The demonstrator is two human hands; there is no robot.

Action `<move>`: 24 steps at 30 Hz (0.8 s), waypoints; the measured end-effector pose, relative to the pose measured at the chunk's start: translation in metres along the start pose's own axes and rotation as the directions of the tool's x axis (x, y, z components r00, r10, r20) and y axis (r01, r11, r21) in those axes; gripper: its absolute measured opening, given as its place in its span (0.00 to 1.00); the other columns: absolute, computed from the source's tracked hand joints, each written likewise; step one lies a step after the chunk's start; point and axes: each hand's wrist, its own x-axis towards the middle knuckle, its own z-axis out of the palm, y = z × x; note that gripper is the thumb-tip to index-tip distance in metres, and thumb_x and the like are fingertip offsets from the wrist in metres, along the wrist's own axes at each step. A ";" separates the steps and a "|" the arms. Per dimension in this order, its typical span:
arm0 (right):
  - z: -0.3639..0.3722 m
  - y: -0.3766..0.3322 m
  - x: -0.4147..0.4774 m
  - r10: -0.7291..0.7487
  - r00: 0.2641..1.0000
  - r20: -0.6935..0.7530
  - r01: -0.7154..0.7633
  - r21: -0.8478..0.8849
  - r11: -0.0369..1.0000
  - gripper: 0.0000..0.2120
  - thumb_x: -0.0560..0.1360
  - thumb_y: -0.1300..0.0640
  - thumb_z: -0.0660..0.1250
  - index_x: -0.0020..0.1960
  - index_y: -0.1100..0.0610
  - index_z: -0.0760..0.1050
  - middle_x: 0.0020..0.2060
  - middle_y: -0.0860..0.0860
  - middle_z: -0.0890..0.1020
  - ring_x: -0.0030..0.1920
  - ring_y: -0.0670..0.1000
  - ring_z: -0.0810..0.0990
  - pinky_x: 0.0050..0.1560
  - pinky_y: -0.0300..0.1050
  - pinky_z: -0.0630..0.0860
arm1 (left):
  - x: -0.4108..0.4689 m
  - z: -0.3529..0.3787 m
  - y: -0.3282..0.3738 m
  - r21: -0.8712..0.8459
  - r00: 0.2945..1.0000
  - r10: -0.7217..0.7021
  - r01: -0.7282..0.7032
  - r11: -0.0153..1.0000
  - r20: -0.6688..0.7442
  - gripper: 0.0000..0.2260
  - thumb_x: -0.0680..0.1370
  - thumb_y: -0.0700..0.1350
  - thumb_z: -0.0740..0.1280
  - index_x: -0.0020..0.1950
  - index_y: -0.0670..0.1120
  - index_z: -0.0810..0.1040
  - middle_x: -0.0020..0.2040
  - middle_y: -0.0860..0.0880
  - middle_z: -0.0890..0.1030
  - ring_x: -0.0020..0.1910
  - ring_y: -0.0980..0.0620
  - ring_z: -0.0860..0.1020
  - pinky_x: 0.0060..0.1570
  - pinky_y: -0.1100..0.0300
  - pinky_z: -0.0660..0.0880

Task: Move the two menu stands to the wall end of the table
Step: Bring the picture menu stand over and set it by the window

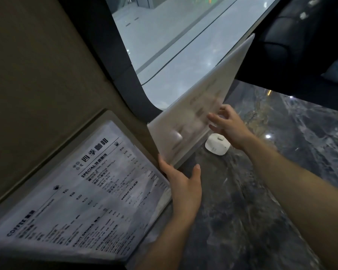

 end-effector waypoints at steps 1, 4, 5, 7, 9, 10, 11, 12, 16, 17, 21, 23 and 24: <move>0.001 0.000 0.002 0.012 1.000 0.018 -0.011 -0.023 1.000 0.25 0.61 0.44 0.73 0.53 0.50 0.70 0.53 0.48 0.76 0.53 0.47 0.79 0.57 0.53 0.74 | 0.000 0.001 -0.001 -0.004 1.000 -0.008 0.008 1.000 -0.005 0.42 0.73 0.44 0.69 0.72 0.58 0.39 0.77 0.48 0.51 0.69 0.59 0.56 0.67 0.60 0.60; 0.003 0.001 0.005 0.049 0.998 0.039 -0.046 -0.073 0.996 0.26 0.62 0.39 0.71 0.55 0.49 0.69 0.51 0.42 0.78 0.51 0.43 0.80 0.55 0.54 0.75 | -0.002 0.006 -0.001 0.019 1.000 -0.018 0.019 1.000 -0.009 0.44 0.74 0.47 0.68 0.73 0.53 0.34 0.78 0.48 0.45 0.74 0.54 0.50 0.73 0.54 0.54; 0.003 0.001 0.005 0.058 0.997 0.043 -0.055 -0.080 0.995 0.26 0.63 0.39 0.70 0.56 0.49 0.69 0.49 0.40 0.80 0.50 0.42 0.80 0.54 0.55 0.75 | -0.002 0.008 0.000 0.022 1.000 -0.020 0.020 1.000 -0.009 0.45 0.73 0.47 0.68 0.72 0.52 0.33 0.78 0.48 0.44 0.75 0.54 0.48 0.74 0.53 0.53; 0.004 0.000 0.007 0.084 0.995 0.062 -0.078 -0.092 0.993 0.27 0.64 0.36 0.68 0.58 0.48 0.68 0.48 0.37 0.81 0.50 0.40 0.80 0.54 0.55 0.74 | -0.003 0.010 0.000 0.021 0.999 -0.029 0.029 0.999 -0.019 0.46 0.73 0.47 0.69 0.72 0.52 0.33 0.77 0.50 0.43 0.75 0.54 0.48 0.74 0.54 0.52; 0.004 -0.002 0.008 0.128 0.988 0.088 -0.119 -0.103 0.988 0.30 0.64 0.34 0.67 0.61 0.47 0.65 0.53 0.37 0.78 0.53 0.40 0.78 0.57 0.58 0.73 | -0.004 0.012 -0.001 0.024 0.998 -0.039 0.040 0.999 -0.040 0.46 0.73 0.47 0.69 0.73 0.52 0.34 0.77 0.51 0.44 0.74 0.55 0.48 0.72 0.57 0.52; 0.004 -0.002 0.009 0.148 0.984 0.101 -0.138 -0.105 0.985 0.32 0.65 0.33 0.66 0.63 0.47 0.64 0.56 0.38 0.76 0.55 0.40 0.76 0.58 0.59 0.72 | -0.004 0.013 -0.001 0.035 0.998 -0.037 0.039 0.999 -0.048 0.46 0.73 0.47 0.69 0.73 0.52 0.34 0.77 0.52 0.43 0.74 0.56 0.47 0.71 0.59 0.50; 0.004 -0.002 0.008 0.163 0.980 0.114 -0.150 -0.113 0.982 0.33 0.65 0.33 0.65 0.64 0.47 0.62 0.58 0.38 0.73 0.57 0.39 0.74 0.59 0.59 0.71 | -0.004 0.014 -0.002 0.052 0.998 -0.029 0.032 0.998 -0.053 0.46 0.73 0.47 0.69 0.73 0.51 0.33 0.77 0.52 0.42 0.73 0.58 0.45 0.70 0.61 0.48; 0.005 -0.002 0.008 0.174 0.977 0.125 -0.159 -0.127 0.979 0.34 0.65 0.32 0.65 0.66 0.46 0.60 0.60 0.37 0.72 0.58 0.40 0.73 0.59 0.59 0.70 | -0.005 0.016 -0.003 0.075 0.999 -0.017 0.021 0.997 -0.052 0.45 0.73 0.48 0.68 0.73 0.50 0.33 0.76 0.53 0.40 0.72 0.60 0.43 0.69 0.63 0.45; 0.006 -0.001 0.008 0.204 0.970 0.133 -0.178 -0.188 0.966 0.38 0.65 0.32 0.64 0.69 0.44 0.56 0.64 0.40 0.69 0.61 0.45 0.71 0.57 0.59 0.71 | -0.005 0.021 -0.002 0.126 0.999 0.009 -0.002 0.992 -0.053 0.44 0.74 0.48 0.67 0.73 0.48 0.34 0.76 0.52 0.35 0.73 0.58 0.37 0.72 0.60 0.41; 0.007 -0.001 0.008 0.206 0.969 0.136 -0.178 -0.192 0.965 0.37 0.65 0.32 0.64 0.68 0.44 0.57 0.63 0.40 0.69 0.60 0.45 0.71 0.57 0.59 0.71 | -0.004 0.020 -0.001 0.126 0.998 0.007 0.001 0.992 -0.061 0.44 0.74 0.48 0.67 0.73 0.47 0.34 0.76 0.51 0.35 0.74 0.57 0.37 0.73 0.58 0.41; 0.011 0.001 0.009 0.201 0.969 0.145 -0.170 -0.202 0.964 0.38 0.64 0.31 0.65 0.68 0.43 0.58 0.64 0.41 0.69 0.59 0.42 0.71 0.59 0.60 0.70 | 0.003 0.018 -0.001 0.100 0.996 0.002 0.007 0.995 -0.092 0.44 0.74 0.48 0.67 0.73 0.48 0.35 0.76 0.51 0.36 0.73 0.58 0.38 0.71 0.59 0.42; 0.012 0.002 0.009 0.191 0.972 0.135 -0.161 -0.204 0.966 0.37 0.64 0.32 0.65 0.68 0.43 0.58 0.65 0.41 0.69 0.58 0.40 0.71 0.59 0.61 0.71 | 0.002 0.017 -0.002 0.096 0.995 0.015 -0.006 0.995 -0.094 0.43 0.74 0.48 0.67 0.73 0.48 0.35 0.76 0.51 0.37 0.72 0.60 0.39 0.70 0.60 0.42; 0.012 0.003 0.009 0.186 0.974 0.132 -0.158 -0.201 0.967 0.37 0.65 0.32 0.65 0.68 0.44 0.58 0.65 0.41 0.69 0.58 0.40 0.71 0.59 0.62 0.71 | 0.002 0.017 -0.002 0.096 0.995 0.020 -0.011 0.995 -0.093 0.44 0.74 0.48 0.67 0.73 0.48 0.35 0.76 0.51 0.37 0.71 0.61 0.39 0.70 0.61 0.42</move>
